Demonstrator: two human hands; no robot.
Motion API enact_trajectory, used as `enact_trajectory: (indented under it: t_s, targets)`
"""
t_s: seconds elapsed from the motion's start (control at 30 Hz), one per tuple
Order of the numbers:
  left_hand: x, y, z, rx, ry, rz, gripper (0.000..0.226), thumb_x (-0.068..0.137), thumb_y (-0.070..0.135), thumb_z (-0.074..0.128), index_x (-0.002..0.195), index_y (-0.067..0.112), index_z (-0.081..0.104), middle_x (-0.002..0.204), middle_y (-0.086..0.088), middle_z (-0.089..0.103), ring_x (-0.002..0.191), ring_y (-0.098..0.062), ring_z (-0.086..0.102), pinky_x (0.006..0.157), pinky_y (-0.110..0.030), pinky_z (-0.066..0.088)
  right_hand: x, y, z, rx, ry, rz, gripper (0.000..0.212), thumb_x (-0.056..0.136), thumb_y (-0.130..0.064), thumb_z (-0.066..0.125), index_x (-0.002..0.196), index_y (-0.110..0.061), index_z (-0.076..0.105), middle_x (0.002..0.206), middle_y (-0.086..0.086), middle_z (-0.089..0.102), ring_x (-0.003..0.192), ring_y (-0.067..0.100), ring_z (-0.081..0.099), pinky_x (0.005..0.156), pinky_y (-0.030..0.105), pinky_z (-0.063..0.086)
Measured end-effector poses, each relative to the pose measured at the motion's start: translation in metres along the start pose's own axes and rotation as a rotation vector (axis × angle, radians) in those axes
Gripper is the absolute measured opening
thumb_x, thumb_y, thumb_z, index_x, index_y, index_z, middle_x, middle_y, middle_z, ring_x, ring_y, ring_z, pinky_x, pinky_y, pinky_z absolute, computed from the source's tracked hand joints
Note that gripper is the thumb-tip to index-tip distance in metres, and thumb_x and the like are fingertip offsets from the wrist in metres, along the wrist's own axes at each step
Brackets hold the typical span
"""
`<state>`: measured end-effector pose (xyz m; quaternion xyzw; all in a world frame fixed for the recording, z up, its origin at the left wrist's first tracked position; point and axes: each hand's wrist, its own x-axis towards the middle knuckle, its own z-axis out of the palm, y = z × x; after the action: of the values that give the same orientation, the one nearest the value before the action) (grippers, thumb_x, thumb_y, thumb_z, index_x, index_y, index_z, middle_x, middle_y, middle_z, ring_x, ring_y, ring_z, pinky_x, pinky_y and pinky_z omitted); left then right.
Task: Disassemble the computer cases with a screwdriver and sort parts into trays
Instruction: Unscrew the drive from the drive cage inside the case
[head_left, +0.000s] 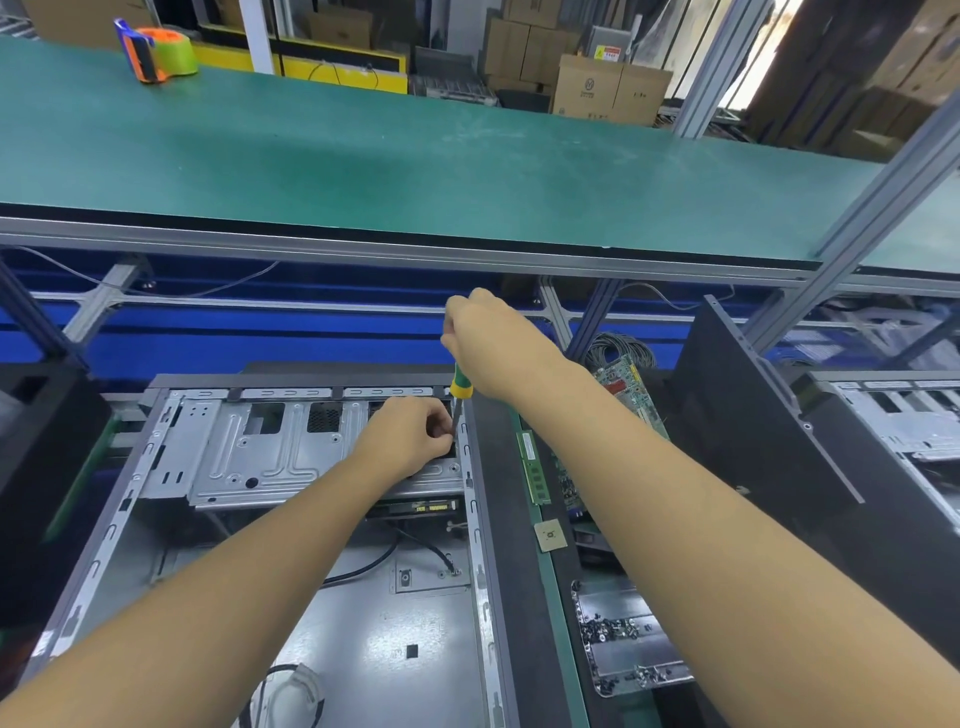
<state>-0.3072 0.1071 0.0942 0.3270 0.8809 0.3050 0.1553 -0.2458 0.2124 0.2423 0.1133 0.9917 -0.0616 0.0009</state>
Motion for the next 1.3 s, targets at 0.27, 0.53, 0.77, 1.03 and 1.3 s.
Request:
enact_trajectory:
  t_s: [0.27,0.53,0.77,1.03,1.3]
  targets:
    - [0.006,0.009,-0.004,0.073,-0.058,-0.027,0.018,0.082,0.026,0.067,0.072,0.029,0.053,0.077,0.012,0.062,0.074,-0.013,0.058,0.072,-0.034,0.053,-0.008,0.007,-0.007,0.095,0.045,0.013,0.02,0.106,-0.02,0.045,0.113,-0.005,0.056,0.114,0.011,0.053,0.097,0.03,0.056,0.081,0.04,0.049]
    - [-0.006,0.001,-0.004,-0.137,0.127,0.028,0.019,0.08,0.018,0.072,0.072,0.028,0.057,0.056,0.011,0.058,0.044,-0.003,0.053,0.044,-0.019,0.038,-0.02,0.02,-0.021,0.203,0.207,0.049,0.019,0.105,-0.021,0.047,0.113,-0.008,0.058,0.103,0.004,0.046,0.086,0.021,0.046,0.07,0.03,0.034]
    - [-0.016,0.02,-0.007,-0.423,0.086,0.105,0.015,0.086,0.015,0.073,0.09,0.03,0.074,0.073,0.009,0.071,0.059,-0.004,0.057,0.06,-0.019,0.051,-0.055,0.063,-0.026,0.314,0.334,0.239,0.022,0.101,-0.025,0.052,0.118,-0.011,0.058,0.104,0.002,0.049,0.088,0.019,0.044,0.069,0.029,0.034]
    - [-0.022,0.122,0.041,-0.169,-0.355,0.178,0.027,0.094,0.032,0.066,0.077,0.012,0.072,0.069,-0.002,0.074,0.064,-0.016,0.071,0.065,-0.027,0.058,-0.128,0.135,-0.022,0.398,0.474,0.493,0.031,0.099,-0.042,0.056,0.1,-0.011,0.053,0.085,0.005,0.059,0.082,0.026,0.054,0.052,0.025,0.034]
    - [-0.045,0.188,0.156,0.144,-0.603,0.199,0.014,0.085,0.007,0.066,0.092,0.007,0.078,0.088,-0.008,0.077,0.083,-0.017,0.072,0.077,-0.023,0.055,-0.185,0.186,-0.008,0.325,0.341,0.539,0.033,0.1,-0.042,0.056,0.102,-0.01,0.052,0.083,0.01,0.061,0.07,0.029,0.059,0.048,0.032,0.035]
